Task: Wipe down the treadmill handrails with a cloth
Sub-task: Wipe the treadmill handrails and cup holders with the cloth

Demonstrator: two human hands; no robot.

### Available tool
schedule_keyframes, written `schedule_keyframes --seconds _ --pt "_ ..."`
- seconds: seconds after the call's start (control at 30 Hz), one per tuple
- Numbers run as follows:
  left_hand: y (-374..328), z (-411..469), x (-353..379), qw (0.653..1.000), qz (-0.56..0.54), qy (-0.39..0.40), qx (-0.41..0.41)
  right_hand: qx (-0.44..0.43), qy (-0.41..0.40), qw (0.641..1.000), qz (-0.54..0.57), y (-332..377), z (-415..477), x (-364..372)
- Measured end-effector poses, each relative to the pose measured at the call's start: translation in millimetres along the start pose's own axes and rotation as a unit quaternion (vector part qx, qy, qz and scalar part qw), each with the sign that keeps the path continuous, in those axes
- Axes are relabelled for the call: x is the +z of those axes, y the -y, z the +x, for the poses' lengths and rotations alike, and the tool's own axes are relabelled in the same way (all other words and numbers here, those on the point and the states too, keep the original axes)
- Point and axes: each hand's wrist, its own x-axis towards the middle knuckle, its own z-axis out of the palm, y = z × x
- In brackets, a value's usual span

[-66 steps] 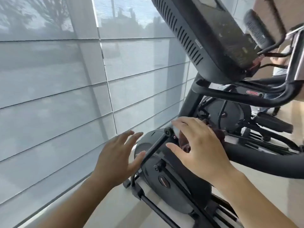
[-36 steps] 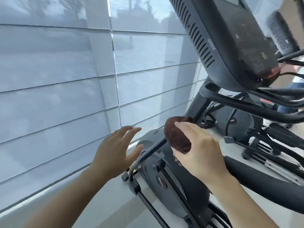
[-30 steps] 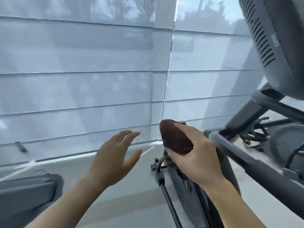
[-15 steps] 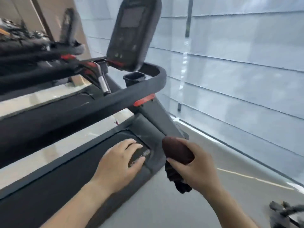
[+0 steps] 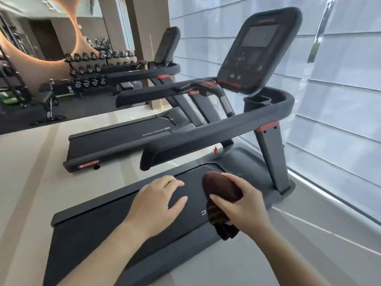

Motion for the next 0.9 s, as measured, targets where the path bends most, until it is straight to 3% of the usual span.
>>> schedule_keyframes --seconds 0.2,0.37,0.57,0.77,0.9 --pt "66.6 5.3 -27.7 0.999 0.006 -0.028 -0.023 -0.027 -0.006 1.0 0.007 42.0 51.7 57.3" --pt "113.2 45.5 -38.6 0.998 -0.003 -0.029 -0.053 -0.114 -0.043 0.99 -0.067 59.2 125.3 100.6" --pt "157.2 88.8 -21.1 0.996 -0.015 -0.036 -0.085 -0.187 0.076 0.956 -0.214 18.6 173.2 169.4" --pt "183.6 123.2 9.6 0.996 -0.037 0.005 -0.084 -0.269 0.078 0.926 -0.253 -25.5 193.3 176.0" --pt "192.7 139.3 17.0 0.995 -0.072 0.018 -0.066 -0.223 0.091 0.938 -0.248 -20.4 206.7 167.3"
